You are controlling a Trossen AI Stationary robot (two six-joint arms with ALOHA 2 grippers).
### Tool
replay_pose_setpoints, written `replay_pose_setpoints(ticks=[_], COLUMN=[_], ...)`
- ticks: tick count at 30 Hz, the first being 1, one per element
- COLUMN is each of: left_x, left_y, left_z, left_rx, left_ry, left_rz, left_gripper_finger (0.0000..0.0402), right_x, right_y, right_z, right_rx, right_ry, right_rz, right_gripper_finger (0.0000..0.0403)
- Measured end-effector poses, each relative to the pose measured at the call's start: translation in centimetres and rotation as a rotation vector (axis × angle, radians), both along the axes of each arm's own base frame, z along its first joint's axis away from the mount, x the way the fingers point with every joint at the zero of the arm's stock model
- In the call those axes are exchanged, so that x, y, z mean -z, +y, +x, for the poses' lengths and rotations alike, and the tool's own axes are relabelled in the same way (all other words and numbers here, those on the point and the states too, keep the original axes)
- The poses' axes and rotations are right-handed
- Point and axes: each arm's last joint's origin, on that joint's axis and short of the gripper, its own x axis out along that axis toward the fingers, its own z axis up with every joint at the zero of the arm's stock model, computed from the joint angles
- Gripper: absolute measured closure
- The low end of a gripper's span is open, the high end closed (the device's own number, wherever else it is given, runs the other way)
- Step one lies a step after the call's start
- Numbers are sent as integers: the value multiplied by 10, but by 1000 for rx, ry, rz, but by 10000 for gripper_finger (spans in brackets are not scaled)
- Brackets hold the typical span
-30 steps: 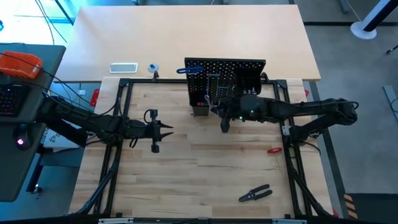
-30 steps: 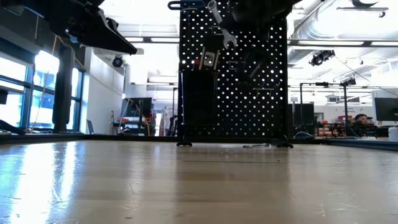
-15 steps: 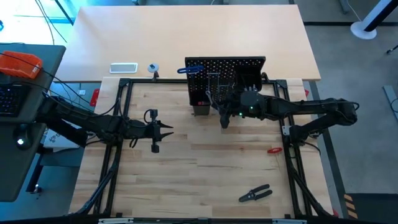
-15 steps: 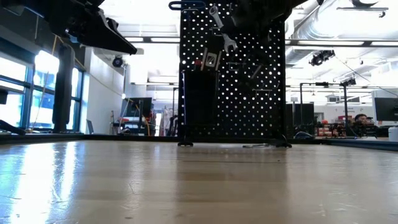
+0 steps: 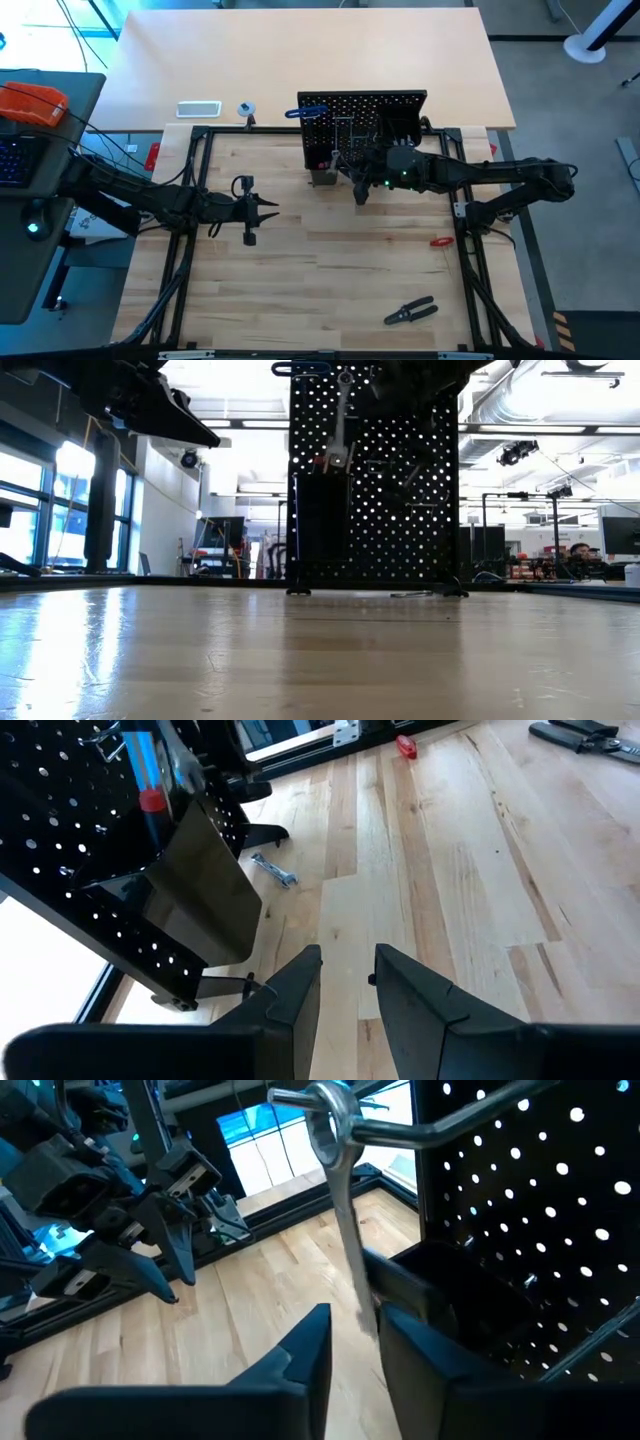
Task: Hang tools onto peg board
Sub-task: Hang the wrench on the pegboard
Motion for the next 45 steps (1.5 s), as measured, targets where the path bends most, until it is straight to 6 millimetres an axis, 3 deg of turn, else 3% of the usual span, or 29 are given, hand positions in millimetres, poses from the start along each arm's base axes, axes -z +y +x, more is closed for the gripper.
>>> replay_pose_setpoints(ticks=[12,21,31,38,41,45], left_x=[0,0,3,21,34,55], left_y=[-1,-6,-9,-15,-18,-21], left_z=[0,-1,1,21,35,56], left_rx=[6,31,48,65,70,63], left_ry=[-1,0,9,56,71,64], left_rz=[-9,-10,-41,-40,-24,-24], left_gripper_finger=[309,309,309,309,309,309], right_x=[-1,-4,-9,16,44,97], right_y=[16,46,84,112,118,118], right_z=[2,-1,-23,-41,-49,-57], right_rx=[-66,-172,-325,-356,-245,-65], right_ry=[-7,-15,53,301,424,485], right_rz=[-5,-8,-22,69,67,60], right_gripper_finger=[299,299,299,299,299,299])
